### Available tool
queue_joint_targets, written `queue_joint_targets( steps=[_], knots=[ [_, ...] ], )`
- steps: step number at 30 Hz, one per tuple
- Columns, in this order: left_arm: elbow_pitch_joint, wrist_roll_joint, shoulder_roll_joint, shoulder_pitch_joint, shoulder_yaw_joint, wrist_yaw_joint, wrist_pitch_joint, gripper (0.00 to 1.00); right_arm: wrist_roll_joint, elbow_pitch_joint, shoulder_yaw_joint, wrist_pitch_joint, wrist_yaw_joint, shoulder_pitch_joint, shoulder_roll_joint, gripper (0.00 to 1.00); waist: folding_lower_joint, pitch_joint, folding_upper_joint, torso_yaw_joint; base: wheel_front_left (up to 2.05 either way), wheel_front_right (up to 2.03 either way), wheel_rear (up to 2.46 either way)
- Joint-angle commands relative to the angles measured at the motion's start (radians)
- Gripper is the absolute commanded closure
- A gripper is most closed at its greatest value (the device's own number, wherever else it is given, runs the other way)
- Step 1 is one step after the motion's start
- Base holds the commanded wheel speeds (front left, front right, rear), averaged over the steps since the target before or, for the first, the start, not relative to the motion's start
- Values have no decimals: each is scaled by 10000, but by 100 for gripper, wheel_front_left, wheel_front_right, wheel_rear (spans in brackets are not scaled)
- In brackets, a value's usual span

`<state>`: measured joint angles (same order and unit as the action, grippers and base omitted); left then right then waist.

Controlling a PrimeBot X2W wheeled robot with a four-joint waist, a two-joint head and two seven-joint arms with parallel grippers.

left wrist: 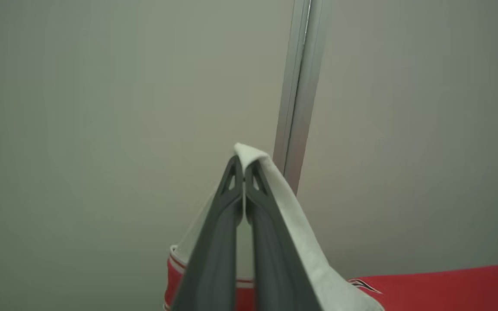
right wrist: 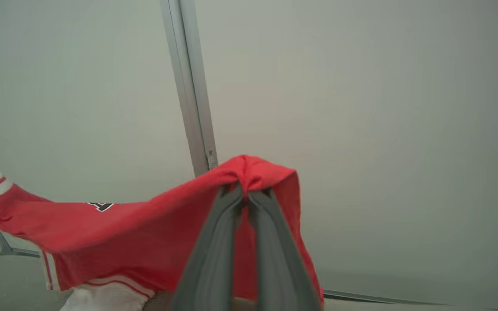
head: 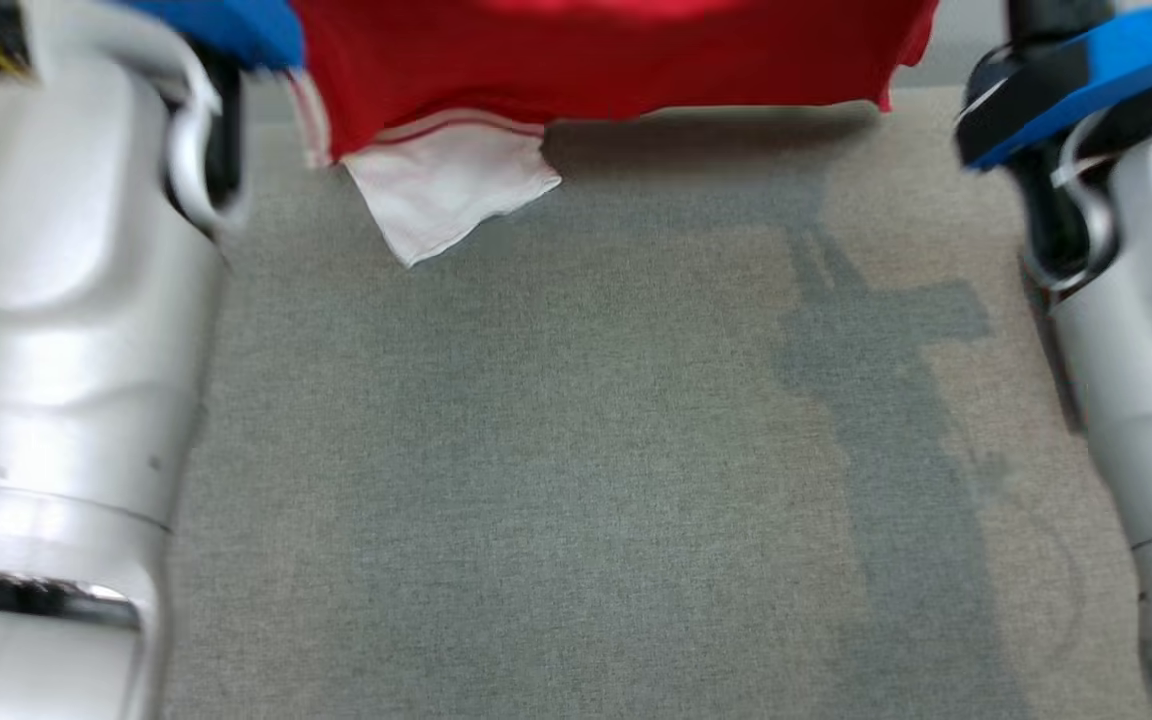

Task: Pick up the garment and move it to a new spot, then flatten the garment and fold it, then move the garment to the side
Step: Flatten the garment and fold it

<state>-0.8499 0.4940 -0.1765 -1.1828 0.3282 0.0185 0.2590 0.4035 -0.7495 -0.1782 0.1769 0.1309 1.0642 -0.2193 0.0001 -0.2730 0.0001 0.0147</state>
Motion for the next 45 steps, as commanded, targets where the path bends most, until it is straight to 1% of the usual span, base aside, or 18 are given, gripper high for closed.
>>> queue_joint_targets(
  steps=[1, 5, 7, 9, 11, 14, 15, 20, 24, 27, 29, 31, 33, 37, 42, 45],
  knots=[
    [-542, 106, 171, 440, -29, 67, 52, 100, 134, -543, -203, 162, -4, 101, 125, 100, -1, -147, -1, -99, 0, 0, 0],
    [-2157, 471, 596, 1175, -257, 161, 70, 100, 464, -2087, -961, 508, -2, -153, 645, 100, -1, -415, -1, -66, 0, 0, 0],
    [-2574, 561, 728, 1443, -377, 230, 73, 100, 680, -2566, -1281, 636, -4, -292, 803, 100, -1, -574, -1, -25, 0, 0, 0],
    [-2684, 560, 774, 1722, -489, 303, 73, 100, 869, -2866, -1640, 737, -4, -486, 936, 100, -1, -690, -1, 11, 0, 0, 0],
    [-2516, 489, 753, 2016, -651, 351, 71, 100, 1152, -2947, -1884, 836, -4, -729, 960, 100, -1, -752, -1, 18, 0, 0, 0],
    [-1995, 293, 747, 2670, -928, 397, 66, 100, 1514, -2777, -2310, 880, -4, -1404, 839, 100, -1, -652, -1, 45, 0, 0, 0],
    [-1784, 191, 758, 2942, -1024, 421, 66, 100, 1687, -2549, -2302, 892, -4, -1617, 712, 100, -1, -597, -1, 44, 0, 0, 0],
    [28, -287, 728, 4829, -1813, 540, 66, 100, 1993, -895, -2245, 886, -4, -3464, 128, 100, -1, -121, -1, 48, 0, 0, 0],
    [1804, -796, 748, 6857, -2455, 651, 68, 100, 1921, 450, -1957, 888, -4, -5072, -322, 100, -1, 426, -1, 33, 0, 0, 0],
    [3023, -1026, 844, 8407, -2818, 591, 70, 100, 1814, 1249, -1587, 889, -4, -6351, -554, 100, -1, 848, -1, -29, 0, 0, 0],
    [3582, -1026, 885, 9442, -2989, 524, 68, 100, 1724, 1704, -1358, 888, -4, -7137, -617, 100, -1, 1108, -1, -89, 0, 0, 0],
    [4180, -970, 928, 10255, -3039, 405, 46, 100, 1623, 2080, -1067, 888, -4, -7895, -715, 100, -1, 1340, -1, -184, 0, 0, 0],
    [4925, -869, 952, 10954, -3044, 286, -206, 100, 1540, 2418, -866, 889, -4, -8651, -703, 100, -1, 1506, -1, -284, 0, 0, 0],
    [6717, -785, 915, 12324, -3020, -95, -1110, 100, 1403, 3010, -303, 857, -4, -9988, -559, 100, -1, 1769, -1, -482, 0, 0, 0],
    [9117, -875, 753, 13581, -3061, -722, -2296, 100, 1033, 3986, 561, 245, -4, -11378, -263, 100, -1, 1911, -1, -517, 0, 0, 0],
    [10020, -1010, 623, 13999, -3011, -940, -2848, 100, 799, 4640, 910, -333, -4, -11901, 11, 100, -1, 1941, -1, -415, 0, 0, 0]
  ],
)
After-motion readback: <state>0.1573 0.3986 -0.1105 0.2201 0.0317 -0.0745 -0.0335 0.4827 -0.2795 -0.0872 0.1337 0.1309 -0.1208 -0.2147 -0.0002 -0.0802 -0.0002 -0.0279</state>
